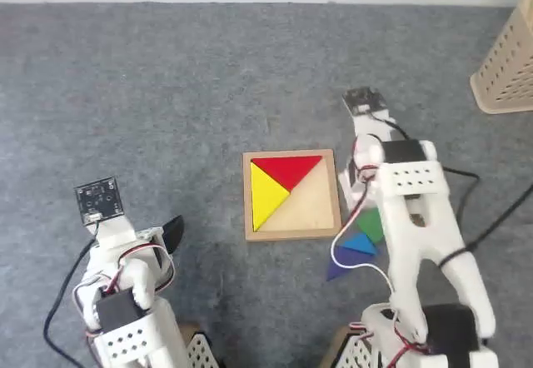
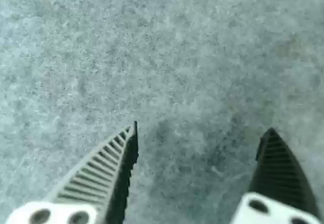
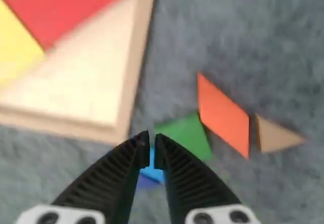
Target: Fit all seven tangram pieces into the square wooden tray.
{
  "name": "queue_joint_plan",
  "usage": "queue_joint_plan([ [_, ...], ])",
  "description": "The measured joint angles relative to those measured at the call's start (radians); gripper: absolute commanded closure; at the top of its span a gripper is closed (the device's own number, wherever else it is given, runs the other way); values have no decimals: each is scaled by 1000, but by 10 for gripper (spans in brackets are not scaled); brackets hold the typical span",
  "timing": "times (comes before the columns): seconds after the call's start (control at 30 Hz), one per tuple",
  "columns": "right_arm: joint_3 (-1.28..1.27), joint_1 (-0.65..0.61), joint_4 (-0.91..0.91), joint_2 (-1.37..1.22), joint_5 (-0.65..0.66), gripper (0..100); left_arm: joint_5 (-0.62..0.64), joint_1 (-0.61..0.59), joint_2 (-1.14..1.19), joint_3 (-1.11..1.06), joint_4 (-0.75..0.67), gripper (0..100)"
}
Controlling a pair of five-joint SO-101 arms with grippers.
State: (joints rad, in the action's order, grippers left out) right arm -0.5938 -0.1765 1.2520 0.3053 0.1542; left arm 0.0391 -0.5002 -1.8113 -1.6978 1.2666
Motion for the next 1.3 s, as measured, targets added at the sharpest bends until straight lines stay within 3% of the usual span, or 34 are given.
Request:
queue_joint_plan([
  [0.13, -25, 83, 66, 6, 166, 798, 0, 0, 0, 0, 0, 646],
  [0.33, -25, 255, 71, 6, 470, 793, 0, 0, 0, 0, 0, 646],
  [0.7, -146, 273, 52, 18, 723, 791, 0, 0, 0, 0, 0, 646],
  [0.8, -181, 232, 52, 18, 707, 792, 0, 0, 0, 0, 0, 646],
  [1.07, -184, 58, 0, 18, 354, 790, 0, 0, 0, 0, 0, 646],
  [1.17, -184, 55, -34, 18, 350, 790, 0, 0, 0, 0, 0, 646],
  [1.3, -184, 75, -51, 18, 437, 790, 0, 0, 0, 0, 0, 646],
])
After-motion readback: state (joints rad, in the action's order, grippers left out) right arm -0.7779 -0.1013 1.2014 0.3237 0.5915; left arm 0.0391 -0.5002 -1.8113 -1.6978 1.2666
